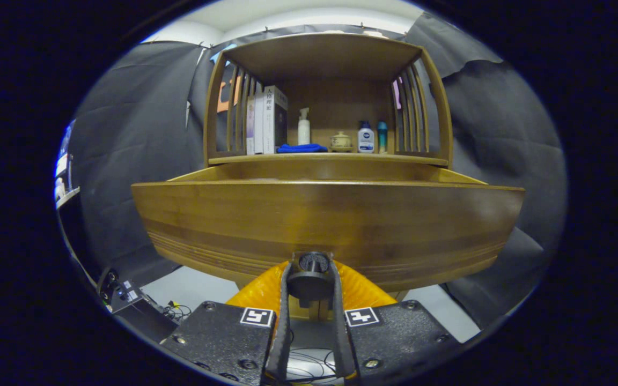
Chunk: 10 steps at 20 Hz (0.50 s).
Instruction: Pull open the drawer, take out the items inside it, and place them on the countertop above the cabinet.
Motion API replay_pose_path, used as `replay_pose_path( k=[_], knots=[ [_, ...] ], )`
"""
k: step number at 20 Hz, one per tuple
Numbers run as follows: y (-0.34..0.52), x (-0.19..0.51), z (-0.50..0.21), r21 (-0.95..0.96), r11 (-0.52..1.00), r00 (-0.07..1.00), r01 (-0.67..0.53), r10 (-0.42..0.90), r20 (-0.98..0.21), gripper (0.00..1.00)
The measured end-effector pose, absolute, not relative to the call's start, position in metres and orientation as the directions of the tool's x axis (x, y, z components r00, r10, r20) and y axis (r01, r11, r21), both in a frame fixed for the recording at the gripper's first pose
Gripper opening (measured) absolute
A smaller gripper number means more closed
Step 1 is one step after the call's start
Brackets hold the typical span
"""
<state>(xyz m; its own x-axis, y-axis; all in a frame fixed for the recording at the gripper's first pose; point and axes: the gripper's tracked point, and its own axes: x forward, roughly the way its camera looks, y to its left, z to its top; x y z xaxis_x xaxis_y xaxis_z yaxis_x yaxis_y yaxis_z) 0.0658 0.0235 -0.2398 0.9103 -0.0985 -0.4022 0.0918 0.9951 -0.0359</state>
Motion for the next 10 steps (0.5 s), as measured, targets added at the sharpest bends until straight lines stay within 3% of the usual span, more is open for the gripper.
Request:
replay_pose_path(
  k=[4, 7, 10],
  knots=[
    [0.023, 0.062, -0.237, -0.007, 0.994, 0.868, 0.110, -0.099, -0.486, 0.47],
    [0.024, 0.056, -0.212, 0.009, 0.991, 0.868, 0.132, -0.111, -0.483, 0.55],
    [0.029, 0.050, -0.190, -0.005, 0.992, 0.866, 0.127, -0.114, -0.488, 1.00]
  ],
)
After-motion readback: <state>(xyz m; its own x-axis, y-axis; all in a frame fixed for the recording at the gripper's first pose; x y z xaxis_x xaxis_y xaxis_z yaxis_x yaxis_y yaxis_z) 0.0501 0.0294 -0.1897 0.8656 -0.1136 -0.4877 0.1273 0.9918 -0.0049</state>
